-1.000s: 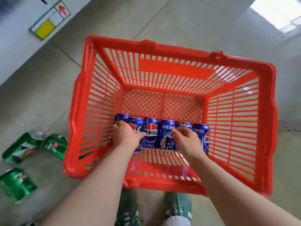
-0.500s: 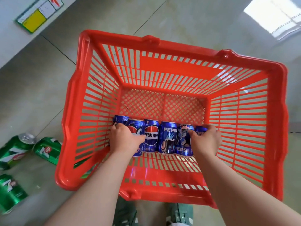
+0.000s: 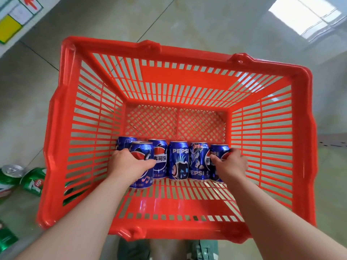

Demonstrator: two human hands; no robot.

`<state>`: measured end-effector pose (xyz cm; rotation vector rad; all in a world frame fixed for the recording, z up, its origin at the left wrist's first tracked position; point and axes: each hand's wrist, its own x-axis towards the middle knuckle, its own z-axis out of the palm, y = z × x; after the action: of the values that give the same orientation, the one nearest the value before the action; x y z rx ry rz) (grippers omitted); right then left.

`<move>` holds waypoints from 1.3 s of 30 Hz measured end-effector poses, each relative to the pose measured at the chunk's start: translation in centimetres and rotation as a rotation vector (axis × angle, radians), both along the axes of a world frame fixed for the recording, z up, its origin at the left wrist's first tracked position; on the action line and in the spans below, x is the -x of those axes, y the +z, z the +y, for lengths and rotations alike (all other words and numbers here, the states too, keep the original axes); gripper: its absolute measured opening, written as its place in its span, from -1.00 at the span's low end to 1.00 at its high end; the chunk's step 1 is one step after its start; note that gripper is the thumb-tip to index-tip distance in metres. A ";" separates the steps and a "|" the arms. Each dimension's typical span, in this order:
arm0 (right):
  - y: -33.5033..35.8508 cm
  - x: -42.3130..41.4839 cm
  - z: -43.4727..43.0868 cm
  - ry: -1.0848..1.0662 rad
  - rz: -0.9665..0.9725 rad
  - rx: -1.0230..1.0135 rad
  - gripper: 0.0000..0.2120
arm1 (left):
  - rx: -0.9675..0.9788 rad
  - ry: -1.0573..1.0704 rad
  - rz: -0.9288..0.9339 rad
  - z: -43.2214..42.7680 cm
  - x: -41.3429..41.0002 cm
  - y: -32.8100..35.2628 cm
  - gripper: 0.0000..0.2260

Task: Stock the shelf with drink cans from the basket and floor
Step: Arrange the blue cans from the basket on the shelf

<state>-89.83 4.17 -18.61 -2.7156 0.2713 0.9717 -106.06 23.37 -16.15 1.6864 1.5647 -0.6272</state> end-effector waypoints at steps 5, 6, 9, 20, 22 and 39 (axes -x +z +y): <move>-0.8 -0.8 -0.8 -0.122 0.202 -0.157 -0.57 | 0.050 0.077 -0.049 0.4 0.3 0.3 -0.25; -1.0 -0.9 -0.8 -0.070 0.231 -0.111 -0.60 | 0.057 0.097 -0.065 0.6 0.4 0.3 -0.32; -1.4 -1.1 -0.2 -0.008 0.307 -0.086 -0.69 | 0.056 0.132 -0.088 0.9 0.6 0.2 -0.47; 4.6 -1.2 1.1 -0.101 0.271 -0.443 -0.81 | 0.072 0.181 -0.166 1.1 0.1 3.3 -0.59; 7.2 -1.5 1.8 -0.120 0.272 -0.511 -0.80 | 0.072 0.190 -0.201 1.0 -0.6 5.3 -0.57; 37.7 -3.4 7.8 0.057 0.268 -0.844 -0.63 | -0.020 0.327 -0.484 2.8 -1.1 35.5 -0.51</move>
<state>-86.45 11.93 19.07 -1.8389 -0.1519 1.1338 -104.92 26.15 19.39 1.4138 1.4406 -0.0272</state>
